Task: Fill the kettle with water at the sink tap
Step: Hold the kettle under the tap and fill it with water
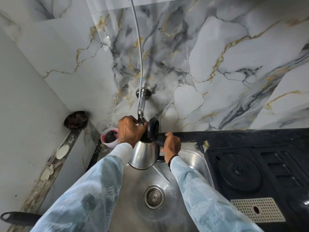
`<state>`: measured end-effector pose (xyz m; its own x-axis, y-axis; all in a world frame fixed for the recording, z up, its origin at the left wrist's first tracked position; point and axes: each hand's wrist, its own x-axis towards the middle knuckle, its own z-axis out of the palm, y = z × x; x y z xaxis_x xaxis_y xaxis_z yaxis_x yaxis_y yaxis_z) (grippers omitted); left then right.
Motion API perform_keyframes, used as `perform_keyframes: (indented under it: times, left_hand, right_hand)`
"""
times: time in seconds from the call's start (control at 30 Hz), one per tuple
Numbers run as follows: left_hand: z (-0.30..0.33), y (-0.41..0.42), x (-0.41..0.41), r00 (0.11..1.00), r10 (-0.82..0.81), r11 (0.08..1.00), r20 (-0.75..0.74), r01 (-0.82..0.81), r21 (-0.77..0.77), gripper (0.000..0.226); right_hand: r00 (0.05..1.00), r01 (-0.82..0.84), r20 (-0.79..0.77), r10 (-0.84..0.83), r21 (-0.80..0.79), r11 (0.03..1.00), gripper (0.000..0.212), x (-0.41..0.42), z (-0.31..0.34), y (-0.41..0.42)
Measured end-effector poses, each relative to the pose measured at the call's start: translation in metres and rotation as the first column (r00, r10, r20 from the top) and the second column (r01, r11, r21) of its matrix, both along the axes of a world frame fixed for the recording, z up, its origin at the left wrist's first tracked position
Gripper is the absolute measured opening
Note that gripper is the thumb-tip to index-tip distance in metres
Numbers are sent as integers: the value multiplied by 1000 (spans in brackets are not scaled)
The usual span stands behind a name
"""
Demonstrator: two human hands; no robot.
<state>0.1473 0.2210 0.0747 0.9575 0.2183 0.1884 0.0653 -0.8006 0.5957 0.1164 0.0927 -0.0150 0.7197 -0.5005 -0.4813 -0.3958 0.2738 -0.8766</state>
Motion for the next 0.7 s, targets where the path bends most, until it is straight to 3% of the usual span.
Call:
perform_keyframes:
  times: [0.1,0.37,0.5,0.57,0.7]
  left_hand:
    - [7,-9,0,999,15,998,-47,-12,66,53]
    - [7,-8,-1,995,65,996,-73,-60,72,45]
    - [-1,7,-2,998,10,964,-67,8,264,73]
    - [-5,19,-3,998,1,967,-56,13,253,91]
    - [-9,34,1,999,-37,946,-25,43,320,90]
  right_hand:
    - [1000,18,-16,-18,5,1000,34,-1,-3,-5]
    - [1000,11,-24,-10,17,1000,34,-3,5,2]
    - [1000,14,-17,-13,24,1000,34,-2,6,0]
    - [1000,12,-29,-11,29,1000,35,-4,5,0]
    - [1000,-4,-29,4,22,1000,36,-6,8,-1]
